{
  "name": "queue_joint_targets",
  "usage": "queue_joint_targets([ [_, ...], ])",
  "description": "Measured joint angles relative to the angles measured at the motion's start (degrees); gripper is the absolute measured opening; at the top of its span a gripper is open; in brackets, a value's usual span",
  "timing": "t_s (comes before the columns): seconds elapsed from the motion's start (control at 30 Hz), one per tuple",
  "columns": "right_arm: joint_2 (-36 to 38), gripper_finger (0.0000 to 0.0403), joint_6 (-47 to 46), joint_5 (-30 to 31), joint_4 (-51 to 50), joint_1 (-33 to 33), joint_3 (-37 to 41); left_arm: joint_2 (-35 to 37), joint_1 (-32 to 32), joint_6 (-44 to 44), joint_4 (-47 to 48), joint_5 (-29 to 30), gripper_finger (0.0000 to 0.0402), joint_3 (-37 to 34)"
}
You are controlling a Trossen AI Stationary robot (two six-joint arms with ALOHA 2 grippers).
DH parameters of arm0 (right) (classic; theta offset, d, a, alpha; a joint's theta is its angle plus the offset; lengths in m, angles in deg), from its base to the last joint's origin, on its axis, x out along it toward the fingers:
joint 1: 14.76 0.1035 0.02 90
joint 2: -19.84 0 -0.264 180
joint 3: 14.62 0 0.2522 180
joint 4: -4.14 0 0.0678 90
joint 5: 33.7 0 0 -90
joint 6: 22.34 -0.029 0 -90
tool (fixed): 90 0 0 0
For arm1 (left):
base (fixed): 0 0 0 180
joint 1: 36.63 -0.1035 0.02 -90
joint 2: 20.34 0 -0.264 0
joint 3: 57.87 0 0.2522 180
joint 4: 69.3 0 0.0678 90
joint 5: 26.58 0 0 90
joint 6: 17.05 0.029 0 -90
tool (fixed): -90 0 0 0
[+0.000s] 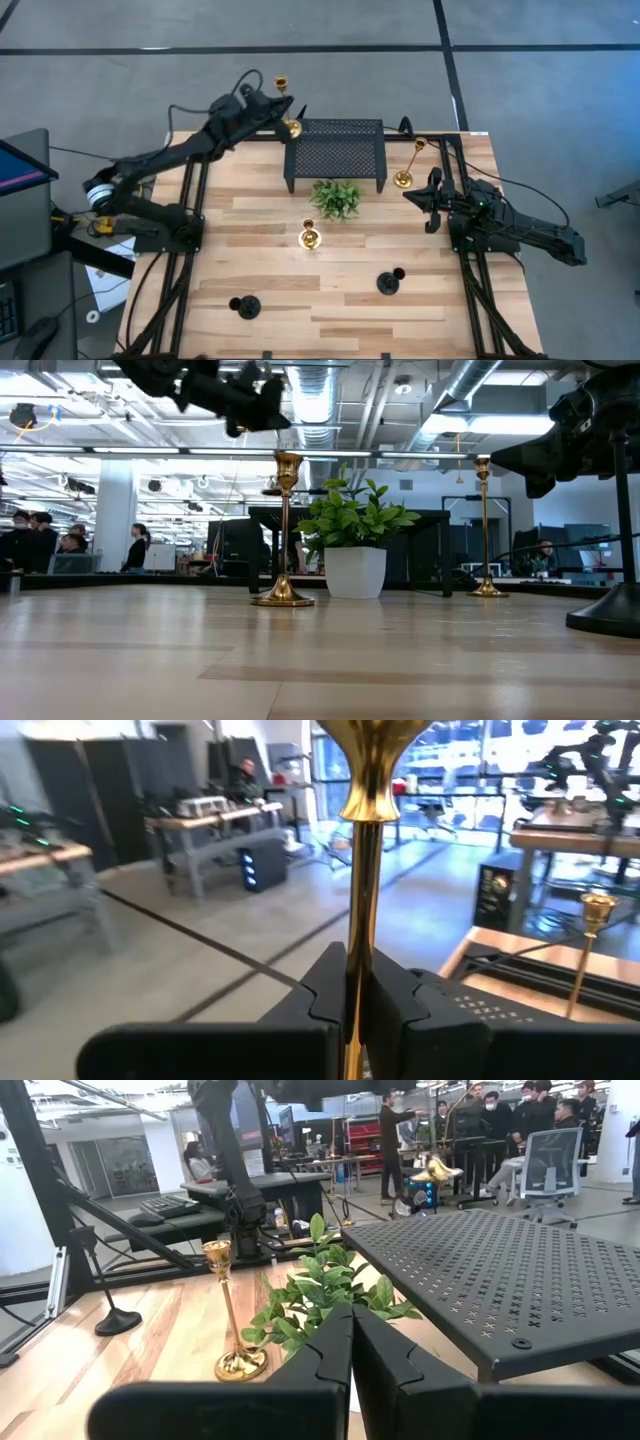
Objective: Pick & Place candle stick holders
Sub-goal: Put the top left gold candle holder on the shelf
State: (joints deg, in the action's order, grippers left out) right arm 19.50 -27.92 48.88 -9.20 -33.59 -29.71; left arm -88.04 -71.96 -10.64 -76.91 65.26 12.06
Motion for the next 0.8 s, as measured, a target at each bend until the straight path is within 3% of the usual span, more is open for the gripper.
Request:
queue_joint_targets([
  [0.13, -0.02, 0.0000, 0.00, -0.02, 0.00, -0.02, 0.00, -6.75, -0.14, -2.42, 0.07, -3.49, 0.0012, 4.71],
  [0.33, -0.02, 0.0000, 0.02, -0.01, 0.00, -0.02, 0.00, -12.49, -0.14, -2.86, -0.62, -3.86, 0.0012, 9.31],
  [0.8, 0.00, 0.0000, 0.02, -0.02, 0.00, 0.00, 0.00, -18.10, -0.09, -5.89, -6.54, -7.91, 0.0012, 9.87],
])
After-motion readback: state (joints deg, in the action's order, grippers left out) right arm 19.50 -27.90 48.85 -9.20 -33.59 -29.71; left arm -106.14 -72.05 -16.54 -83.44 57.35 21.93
